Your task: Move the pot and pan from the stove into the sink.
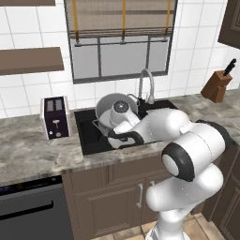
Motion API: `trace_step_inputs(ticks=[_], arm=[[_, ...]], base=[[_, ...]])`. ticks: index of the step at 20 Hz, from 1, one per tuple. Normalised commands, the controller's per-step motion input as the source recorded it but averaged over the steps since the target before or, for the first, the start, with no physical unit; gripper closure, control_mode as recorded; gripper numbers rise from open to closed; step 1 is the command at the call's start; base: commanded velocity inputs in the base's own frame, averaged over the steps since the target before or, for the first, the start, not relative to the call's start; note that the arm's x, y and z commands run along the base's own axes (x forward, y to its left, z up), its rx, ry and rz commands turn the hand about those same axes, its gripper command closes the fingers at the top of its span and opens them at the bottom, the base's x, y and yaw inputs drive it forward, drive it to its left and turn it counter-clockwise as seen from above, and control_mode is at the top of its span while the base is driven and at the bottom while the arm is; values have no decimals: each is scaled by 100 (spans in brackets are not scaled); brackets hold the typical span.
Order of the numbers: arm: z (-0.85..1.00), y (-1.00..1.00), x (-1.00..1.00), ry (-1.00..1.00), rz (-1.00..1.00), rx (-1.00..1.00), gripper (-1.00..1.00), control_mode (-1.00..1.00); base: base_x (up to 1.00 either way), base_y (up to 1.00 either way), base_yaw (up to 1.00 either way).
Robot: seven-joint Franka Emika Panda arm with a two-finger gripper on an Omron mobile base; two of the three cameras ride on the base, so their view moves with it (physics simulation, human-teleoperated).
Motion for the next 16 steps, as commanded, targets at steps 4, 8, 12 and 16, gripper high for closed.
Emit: trace_step_inputs(ticks=[4, 8, 12, 16], arm=[[-29, 1, 21, 1, 0, 1, 100, -100], [-22, 3, 37, 0, 0, 1, 100, -100], [-21, 6, 48, 0, 0, 0, 100, -100], [-27, 9, 49, 0, 0, 0, 100, -100]], base=[[0, 0, 0], [0, 0, 0], [0, 0, 0], [0, 0, 0]])
